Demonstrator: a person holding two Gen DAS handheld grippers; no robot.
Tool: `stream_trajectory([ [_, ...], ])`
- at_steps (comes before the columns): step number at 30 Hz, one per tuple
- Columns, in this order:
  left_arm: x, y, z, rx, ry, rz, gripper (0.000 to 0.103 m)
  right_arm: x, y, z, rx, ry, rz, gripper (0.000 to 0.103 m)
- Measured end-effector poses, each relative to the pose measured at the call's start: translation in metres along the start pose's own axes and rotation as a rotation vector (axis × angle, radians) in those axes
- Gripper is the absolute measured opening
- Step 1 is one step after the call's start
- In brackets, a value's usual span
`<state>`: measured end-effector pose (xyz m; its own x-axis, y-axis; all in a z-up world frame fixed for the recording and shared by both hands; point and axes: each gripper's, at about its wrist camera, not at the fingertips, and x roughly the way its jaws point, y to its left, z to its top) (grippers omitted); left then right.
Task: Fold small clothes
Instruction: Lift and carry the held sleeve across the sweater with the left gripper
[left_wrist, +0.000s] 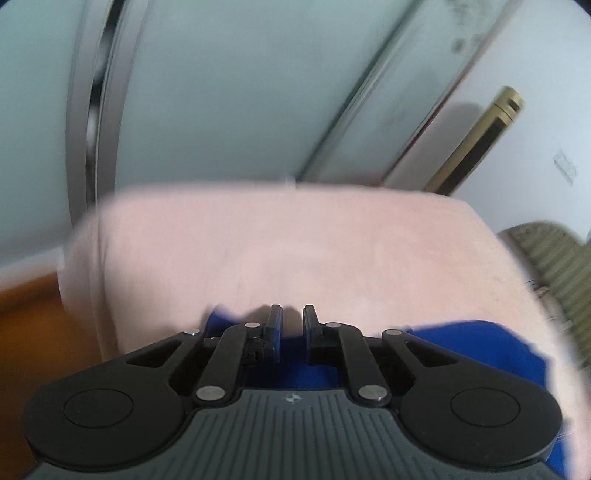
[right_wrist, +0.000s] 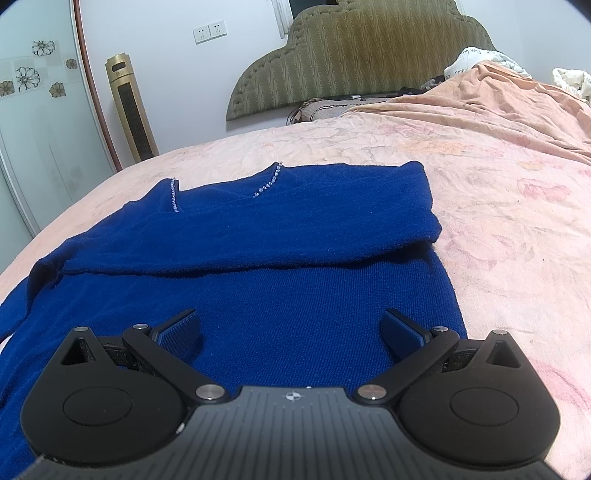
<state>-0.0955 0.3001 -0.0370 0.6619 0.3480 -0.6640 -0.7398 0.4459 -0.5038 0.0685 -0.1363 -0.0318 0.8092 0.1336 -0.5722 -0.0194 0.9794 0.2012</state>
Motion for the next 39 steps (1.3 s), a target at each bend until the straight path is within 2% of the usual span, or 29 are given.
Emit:
stream_trajectory([
  [3,-0.016,0.012,0.000,-0.089,0.091,-0.081,0.014,0.000,0.000,0.000,0.000,0.000,0.001,0.102],
  [4,-0.021,0.013,-0.003,-0.097,0.120,-0.103,0.019,0.000,0.000,0.000,0.001,0.000,0.001,0.102],
  [6,-0.029,0.013,-0.009,-0.113,0.175,-0.155,0.034,0.000,0.000,0.000,0.002,-0.001,0.002,0.102],
  [8,-0.032,0.015,-0.015,-0.149,0.219,-0.186,0.070,0.000,-0.001,0.000,0.003,-0.001,0.004,0.102],
  [9,-0.031,0.017,-0.021,-0.174,0.242,-0.195,0.075,0.000,-0.001,0.000,0.004,-0.001,0.005,0.102],
  [10,-0.029,0.018,-0.026,-0.203,0.270,-0.202,0.075,0.000,-0.001,0.000,0.005,-0.002,0.005,0.102],
  [12,-0.023,0.019,-0.030,-0.198,0.283,-0.203,0.075,0.000,-0.001,0.000,0.007,-0.003,0.007,0.102],
  [16,-0.019,0.021,-0.031,-0.208,0.219,-0.200,0.071,0.000,-0.004,0.001,0.014,-0.005,0.014,0.102],
  [17,-0.018,0.021,-0.030,-0.205,0.187,-0.197,0.054,-0.001,-0.004,0.001,0.017,-0.006,0.017,0.102],
  [18,-0.016,0.022,-0.028,-0.201,0.177,-0.184,0.042,-0.001,-0.005,0.001,0.021,-0.008,0.020,0.102],
  [19,-0.012,0.023,-0.025,-0.195,0.185,-0.168,0.024,-0.001,-0.006,0.001,0.025,-0.009,0.022,0.102],
  [20,-0.006,0.026,-0.025,-0.205,0.206,-0.164,0.014,-0.001,-0.006,0.000,0.027,-0.010,0.024,0.102],
  [22,0.003,0.027,-0.027,-0.231,0.245,-0.170,0.007,-0.001,-0.007,0.000,0.031,-0.011,0.027,0.102],
  [24,0.007,0.026,-0.028,-0.217,0.239,-0.173,0.005,-0.001,-0.007,0.001,0.032,-0.012,0.028,0.102],
  [28,-0.001,0.017,-0.022,-0.140,0.158,-0.172,0.005,-0.002,-0.007,0.001,0.032,-0.012,0.028,0.102],
  [30,-0.007,0.012,-0.014,-0.092,0.082,-0.165,0.005,-0.002,-0.007,0.001,0.033,-0.012,0.029,0.102],
  [34,-0.019,-0.006,0.005,0.030,-0.140,-0.108,0.005,-0.002,-0.007,0.001,0.031,-0.012,0.028,0.102],
  [36,-0.018,-0.012,0.012,0.051,-0.191,-0.090,0.004,-0.002,-0.007,0.001,0.032,-0.012,0.029,0.102],
  [39,-0.010,-0.029,0.022,0.056,-0.219,-0.084,0.004,-0.002,-0.007,0.001,0.031,-0.012,0.028,0.102],
])
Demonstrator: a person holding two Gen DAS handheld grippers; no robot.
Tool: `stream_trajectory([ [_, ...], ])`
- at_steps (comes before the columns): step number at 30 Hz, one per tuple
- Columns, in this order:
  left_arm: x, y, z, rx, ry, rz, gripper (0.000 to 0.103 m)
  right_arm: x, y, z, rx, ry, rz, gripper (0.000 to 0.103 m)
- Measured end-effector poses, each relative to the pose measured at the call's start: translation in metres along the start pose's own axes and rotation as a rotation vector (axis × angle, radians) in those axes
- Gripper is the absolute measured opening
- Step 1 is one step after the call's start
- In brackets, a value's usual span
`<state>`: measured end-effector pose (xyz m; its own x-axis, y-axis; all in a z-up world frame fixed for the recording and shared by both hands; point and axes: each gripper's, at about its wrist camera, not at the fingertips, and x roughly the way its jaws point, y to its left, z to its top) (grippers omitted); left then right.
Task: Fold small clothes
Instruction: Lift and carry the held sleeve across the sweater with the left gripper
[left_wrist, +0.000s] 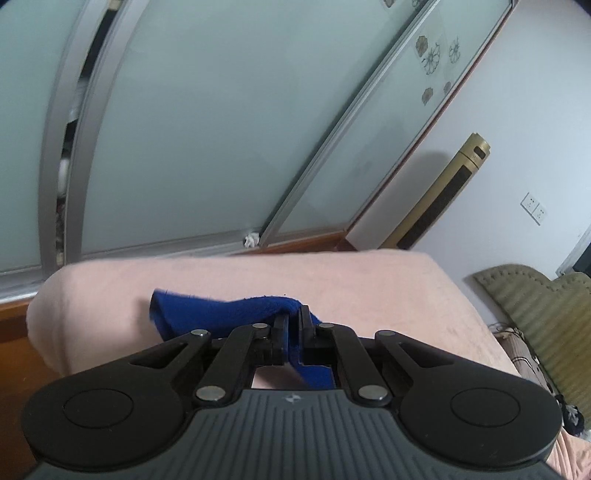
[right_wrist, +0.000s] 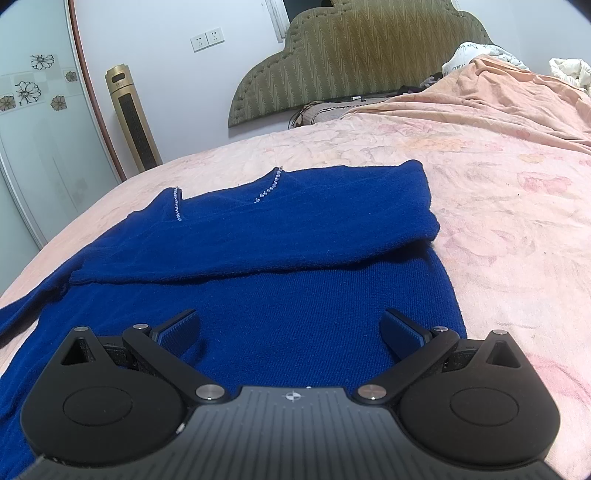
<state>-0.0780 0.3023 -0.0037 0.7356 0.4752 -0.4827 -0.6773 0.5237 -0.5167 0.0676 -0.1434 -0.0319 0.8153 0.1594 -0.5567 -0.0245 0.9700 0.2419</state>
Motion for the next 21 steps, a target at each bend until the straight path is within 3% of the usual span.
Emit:
stream_trajectory([
  [5,0.016,-0.064,-0.004,0.143,-0.050,-0.055,0.004,0.000,0.000,0.000,0.000,0.000,0.000,0.102],
  [8,0.022,-0.120,-0.025,0.321,-0.034,-0.150,0.005,0.000,0.000,0.000,0.000,0.000,0.001,0.102],
  [13,0.023,-0.204,-0.102,0.717,0.094,-0.376,0.005,0.000,-0.001,0.000,0.010,-0.004,0.009,0.102],
  [17,0.013,-0.239,-0.181,1.049,0.232,-0.522,0.005,-0.002,-0.004,-0.001,0.031,-0.012,0.024,0.102],
  [19,0.002,-0.242,-0.214,1.180,0.253,-0.548,0.006,-0.003,-0.006,-0.001,0.042,-0.016,0.031,0.102],
  [21,-0.011,-0.237,-0.242,1.294,0.195,-0.533,0.009,-0.003,-0.008,-0.001,0.052,-0.020,0.038,0.102],
])
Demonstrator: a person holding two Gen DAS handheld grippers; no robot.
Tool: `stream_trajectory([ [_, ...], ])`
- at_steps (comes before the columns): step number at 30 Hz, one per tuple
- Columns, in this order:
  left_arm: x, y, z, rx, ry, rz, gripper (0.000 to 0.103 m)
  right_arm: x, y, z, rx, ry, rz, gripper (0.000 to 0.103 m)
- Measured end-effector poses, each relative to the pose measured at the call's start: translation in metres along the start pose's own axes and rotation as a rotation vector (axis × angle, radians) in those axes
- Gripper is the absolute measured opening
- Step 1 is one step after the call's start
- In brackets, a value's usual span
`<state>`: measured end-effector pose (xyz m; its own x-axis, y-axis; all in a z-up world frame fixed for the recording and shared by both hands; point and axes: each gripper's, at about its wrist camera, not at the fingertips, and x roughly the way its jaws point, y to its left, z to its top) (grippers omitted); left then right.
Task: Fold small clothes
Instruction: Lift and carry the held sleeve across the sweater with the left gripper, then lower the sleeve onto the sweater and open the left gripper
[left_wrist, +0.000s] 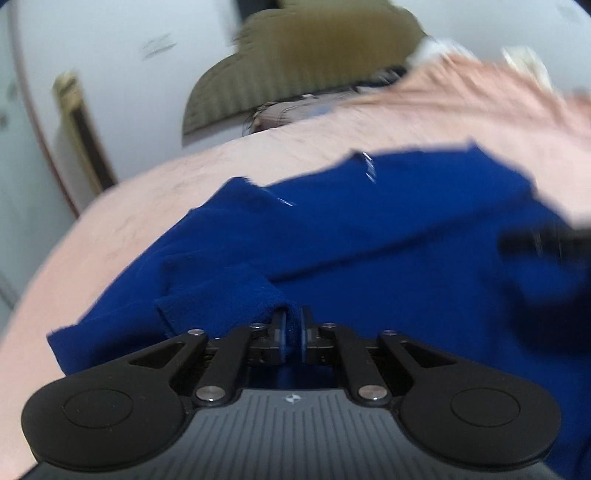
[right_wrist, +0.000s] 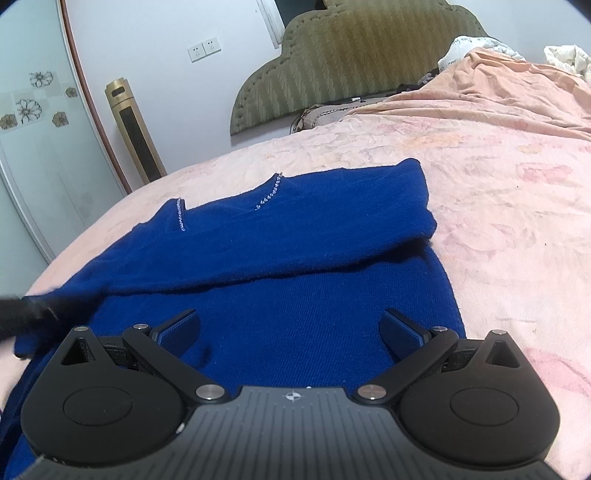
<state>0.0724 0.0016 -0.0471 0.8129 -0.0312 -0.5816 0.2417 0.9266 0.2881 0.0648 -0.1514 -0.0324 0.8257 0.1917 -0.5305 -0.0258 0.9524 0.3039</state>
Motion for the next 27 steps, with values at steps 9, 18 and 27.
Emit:
stream_trajectory([
  [9,-0.001,0.005,-0.012,-0.081,-0.020,0.019,0.009,0.017,0.032,0.001,-0.231,0.085,-0.154,0.102],
  [18,0.007,0.012,-0.008,-0.166,-0.003,-0.017,0.016,0.021,0.030,0.002,-0.267,0.096,-0.159,0.103],
  [27,0.006,0.012,-0.010,-0.195,-0.008,-0.025,0.019,0.022,0.029,0.001,-0.267,0.099,-0.156,0.103],
])
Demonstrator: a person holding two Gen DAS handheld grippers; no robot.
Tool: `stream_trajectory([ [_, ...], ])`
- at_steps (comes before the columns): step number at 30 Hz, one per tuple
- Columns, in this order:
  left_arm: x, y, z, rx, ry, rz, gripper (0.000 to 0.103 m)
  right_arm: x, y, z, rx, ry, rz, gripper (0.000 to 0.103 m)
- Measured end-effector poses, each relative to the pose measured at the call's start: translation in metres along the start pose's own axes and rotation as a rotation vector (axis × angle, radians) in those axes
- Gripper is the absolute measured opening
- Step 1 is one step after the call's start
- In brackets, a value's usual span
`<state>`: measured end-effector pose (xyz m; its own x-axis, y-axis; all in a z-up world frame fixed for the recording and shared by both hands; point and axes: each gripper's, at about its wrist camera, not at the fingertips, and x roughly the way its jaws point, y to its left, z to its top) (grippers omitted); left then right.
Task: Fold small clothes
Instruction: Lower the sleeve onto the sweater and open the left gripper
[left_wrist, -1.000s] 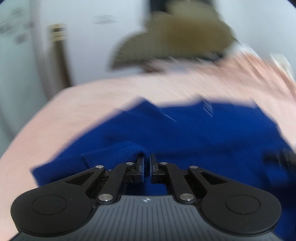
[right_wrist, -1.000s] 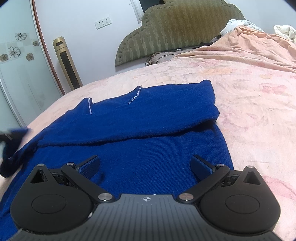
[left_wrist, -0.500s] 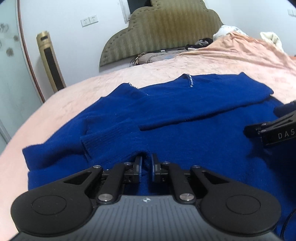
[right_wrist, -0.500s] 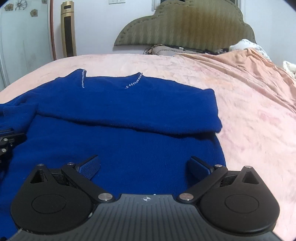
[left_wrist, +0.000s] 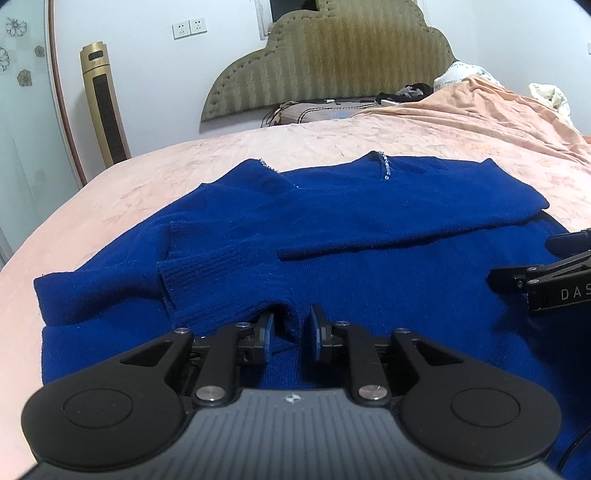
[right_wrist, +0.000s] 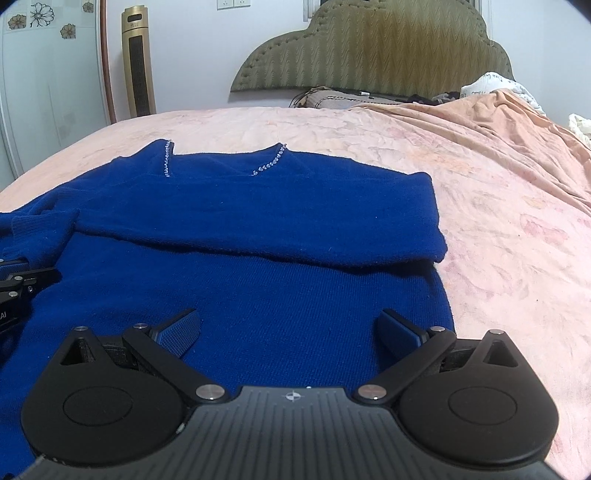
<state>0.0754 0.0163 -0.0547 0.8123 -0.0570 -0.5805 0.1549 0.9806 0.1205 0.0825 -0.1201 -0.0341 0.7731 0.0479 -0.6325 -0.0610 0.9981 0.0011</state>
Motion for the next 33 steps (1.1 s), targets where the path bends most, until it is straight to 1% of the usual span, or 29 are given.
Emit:
stream_trajectory([
  [12,0.0005,0.0065,-0.0006,-0.048,0.002,-0.023,0.023,0.0001,-0.0002,0.0003,0.000,0.000,0.000,0.103],
  [20,0.0001,0.0057,-0.0005,-0.049,0.004,-0.016,0.028,0.0001,-0.0003,0.0003,0.000,0.000,0.000,0.103],
  [30,0.0006,0.0040,-0.0005,-0.042,0.004,-0.010,0.030,0.0002,-0.0006,0.0003,0.000,0.000,0.000,0.103],
  [33,0.0007,0.0046,-0.0005,-0.047,0.004,-0.011,0.032,0.0002,-0.0006,0.0004,0.000,0.000,0.000,0.103],
])
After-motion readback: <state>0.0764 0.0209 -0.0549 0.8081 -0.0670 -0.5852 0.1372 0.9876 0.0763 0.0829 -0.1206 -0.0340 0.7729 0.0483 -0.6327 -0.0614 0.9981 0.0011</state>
